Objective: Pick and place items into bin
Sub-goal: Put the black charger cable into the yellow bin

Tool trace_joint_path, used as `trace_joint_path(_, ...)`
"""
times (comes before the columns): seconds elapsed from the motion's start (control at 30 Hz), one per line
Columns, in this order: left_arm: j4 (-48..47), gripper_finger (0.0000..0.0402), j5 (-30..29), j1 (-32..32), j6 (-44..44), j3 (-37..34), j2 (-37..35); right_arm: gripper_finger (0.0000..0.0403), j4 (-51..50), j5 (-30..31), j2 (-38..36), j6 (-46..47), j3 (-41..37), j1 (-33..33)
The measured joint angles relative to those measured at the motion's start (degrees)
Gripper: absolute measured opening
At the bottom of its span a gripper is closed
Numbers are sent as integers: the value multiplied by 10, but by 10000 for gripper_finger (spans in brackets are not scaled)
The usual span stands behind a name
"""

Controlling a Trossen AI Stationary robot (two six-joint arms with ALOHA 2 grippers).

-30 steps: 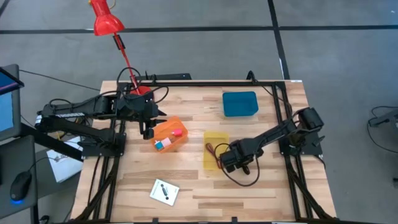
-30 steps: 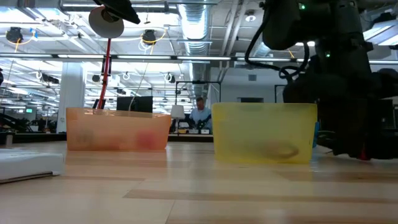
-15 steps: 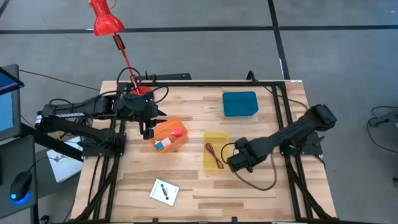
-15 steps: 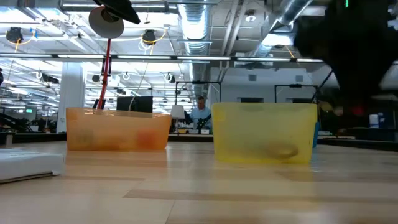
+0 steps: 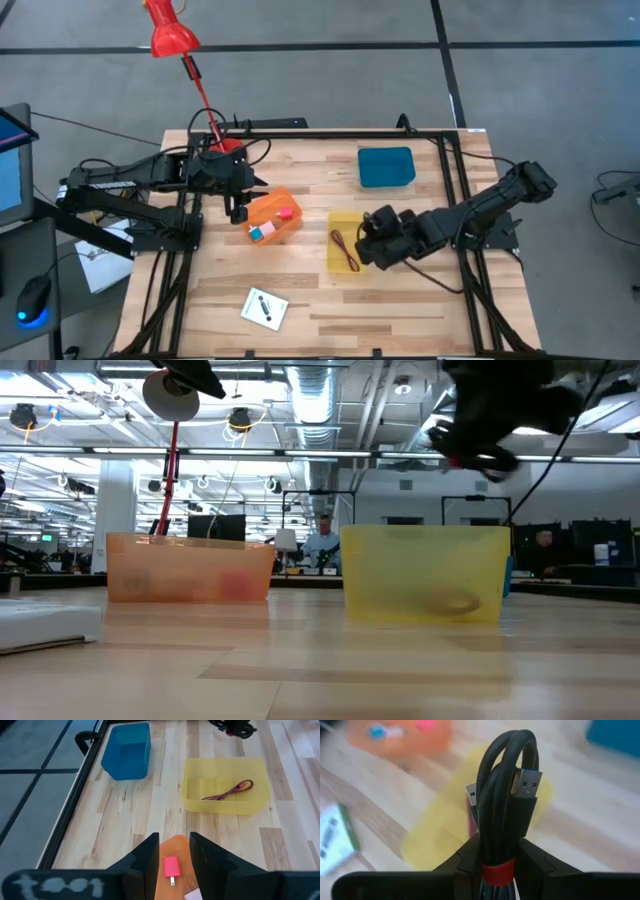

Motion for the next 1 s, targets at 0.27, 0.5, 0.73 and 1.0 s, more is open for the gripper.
trace_joint_path(0.27,-2,98,0,0,0,0,0,79,124,12,1,-131,-4,-56)
trace_joint_path(0.5,-6,98,0,0,0,0,0,79,154,-68,76,-141,-10,-85)
trace_joint_path(0.73,-5,98,0,0,0,0,0,79,189,-94,129,-201,-11,-101)
trace_joint_path(1.0,-5,98,-1,0,-11,0,0,79,191,-187,179,-238,-11,-130)
